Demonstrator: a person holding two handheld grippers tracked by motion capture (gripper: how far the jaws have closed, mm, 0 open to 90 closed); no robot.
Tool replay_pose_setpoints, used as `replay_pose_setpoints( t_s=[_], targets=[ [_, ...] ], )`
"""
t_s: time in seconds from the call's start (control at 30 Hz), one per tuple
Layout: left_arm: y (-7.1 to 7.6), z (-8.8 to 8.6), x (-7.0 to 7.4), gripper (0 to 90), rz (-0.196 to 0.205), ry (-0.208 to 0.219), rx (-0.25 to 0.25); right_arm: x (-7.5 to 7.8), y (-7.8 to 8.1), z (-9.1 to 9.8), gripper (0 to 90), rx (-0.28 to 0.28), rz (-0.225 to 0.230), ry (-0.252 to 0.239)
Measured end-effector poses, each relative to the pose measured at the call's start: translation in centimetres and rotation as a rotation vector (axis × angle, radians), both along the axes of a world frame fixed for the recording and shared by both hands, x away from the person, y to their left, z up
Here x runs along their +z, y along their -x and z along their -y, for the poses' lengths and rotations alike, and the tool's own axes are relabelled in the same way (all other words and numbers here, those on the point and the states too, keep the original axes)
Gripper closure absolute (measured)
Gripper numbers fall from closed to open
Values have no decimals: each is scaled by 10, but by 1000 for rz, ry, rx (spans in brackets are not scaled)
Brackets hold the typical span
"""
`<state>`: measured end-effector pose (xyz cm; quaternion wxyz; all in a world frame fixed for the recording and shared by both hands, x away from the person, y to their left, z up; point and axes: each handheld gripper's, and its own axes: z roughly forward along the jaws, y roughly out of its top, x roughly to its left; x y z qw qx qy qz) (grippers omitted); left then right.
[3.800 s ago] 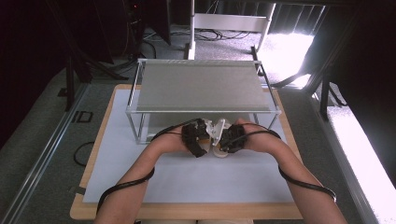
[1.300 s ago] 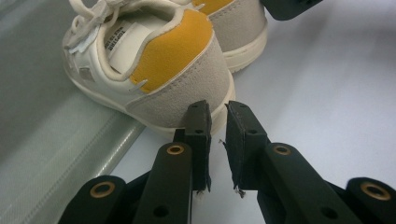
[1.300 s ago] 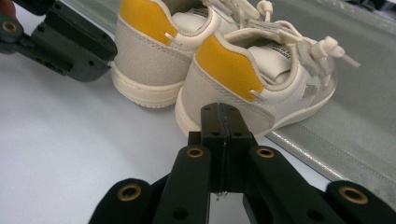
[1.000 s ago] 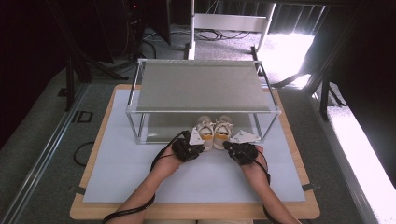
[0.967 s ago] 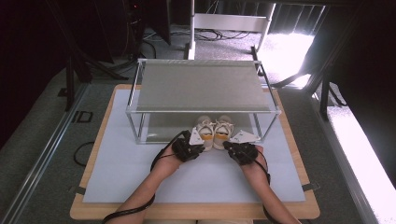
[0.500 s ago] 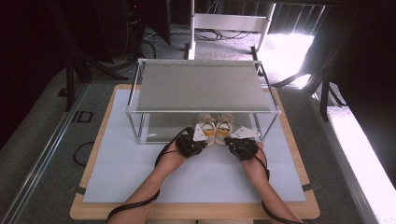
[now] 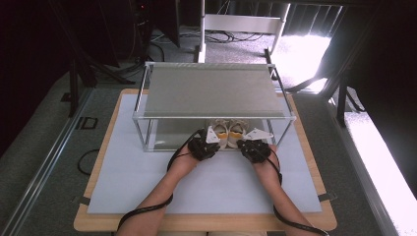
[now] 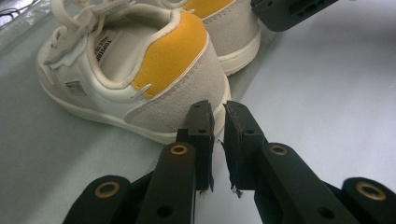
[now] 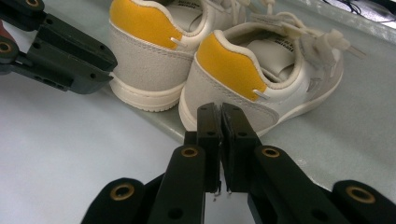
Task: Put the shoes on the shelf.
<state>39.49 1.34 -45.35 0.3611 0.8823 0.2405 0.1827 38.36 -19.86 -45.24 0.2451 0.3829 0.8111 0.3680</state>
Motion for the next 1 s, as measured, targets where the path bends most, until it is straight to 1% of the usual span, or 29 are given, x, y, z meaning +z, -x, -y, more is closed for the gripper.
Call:
replay_pose_setpoints(
  t_s=[0.07,0.17,0.3,0.33,0.37,0.4,0.43,0.5,0.57,0.63,0.67,0.7,0.73,0.77,0.8,0.83,0.87,0.93,0.97,1.0],
  targets=[
    [-3,1,-1,807,-5,6,3,-1,-3,1,862,0,-6,-2],
    [-6,2,-3,806,-11,-3,9,-3,-7,0,854,-8,-10,-14],
    [-5,3,-3,804,-14,2,12,-3,-7,0,854,-4,-10,-15],
    [-3,3,-3,758,-10,0,14,-3,-7,1,849,1,-9,-15],
    [-2,3,-4,757,-8,2,18,-3,-7,1,835,3,-9,-19],
    [-1,3,-4,757,-15,10,24,-3,-6,2,834,2,-4,-24],
    [1,3,-4,725,-18,18,27,-3,-5,3,835,1,-2,-34],
    [5,3,-4,712,-14,26,21,-2,-2,4,835,4,3,-44],
    [8,3,-4,636,-19,30,15,-2,3,5,835,9,11,-49],
    [11,1,-1,633,-29,64,12,-1,7,7,831,15,14,-58],
    [12,0,0,622,-39,80,12,-1,9,7,810,17,14,-66],
    [15,-1,2,602,-48,108,6,0,10,8,799,19,12,-72],
    [16,-3,3,601,-49,115,-1,0,13,9,767,21,13,-82],
    [19,-4,5,594,-54,132,3,0,15,10,741,24,15,-85],
    [21,-5,6,552,-59,138,7,0,18,10,690,30,13,-88],
    [23,-7,7,543,-57,147,6,0,19,11,647,32,7,-91],
    [26,-10,8,542,-56,169,9,-1,21,11,605,34,-3,-95],
    [30,-13,11,449,-63,203,17,-2,24,12,516,24,-4,-107],
    [31,-15,12,431,-62,217,18,-3,26,13,480,20,-6,-109],
    [34,-18,12,413,-68,244,8,-4,27,13,473,21,-6,-113]
  ],
)
